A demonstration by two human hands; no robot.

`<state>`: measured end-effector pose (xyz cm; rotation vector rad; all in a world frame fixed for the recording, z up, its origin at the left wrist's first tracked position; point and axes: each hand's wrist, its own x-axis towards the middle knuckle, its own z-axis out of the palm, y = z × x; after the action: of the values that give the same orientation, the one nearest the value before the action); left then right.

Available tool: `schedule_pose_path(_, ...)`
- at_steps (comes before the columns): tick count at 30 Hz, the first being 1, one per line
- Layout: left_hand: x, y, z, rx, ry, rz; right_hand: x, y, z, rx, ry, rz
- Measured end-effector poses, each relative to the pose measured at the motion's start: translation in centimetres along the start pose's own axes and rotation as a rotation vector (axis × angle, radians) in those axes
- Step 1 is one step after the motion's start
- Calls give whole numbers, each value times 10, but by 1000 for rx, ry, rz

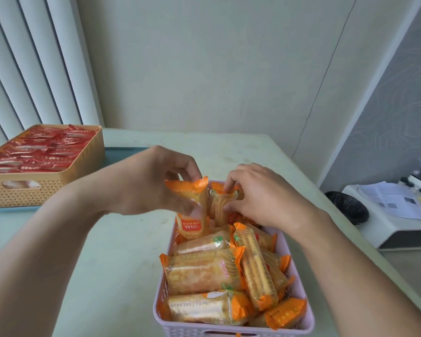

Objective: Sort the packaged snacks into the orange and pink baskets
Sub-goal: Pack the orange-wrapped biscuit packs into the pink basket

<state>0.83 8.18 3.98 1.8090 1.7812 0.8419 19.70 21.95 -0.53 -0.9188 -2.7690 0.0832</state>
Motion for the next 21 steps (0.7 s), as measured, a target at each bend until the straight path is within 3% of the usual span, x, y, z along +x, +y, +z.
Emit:
schedule_pose_path(6,7,-7,9,197,203,70,-3,-3,-3,7,54,30)
schedule_pose_path(13,23,-29,30,334,99,-72,-4,-6,-8,11,21,61)
schedule_pose_path(18,24,-30,40,527,98,-13,-10,-4,-17,-123,38,60)
schedule_pose_path(21,23,-30,39,588,132,70,-12,-5,-26,2,137,52)
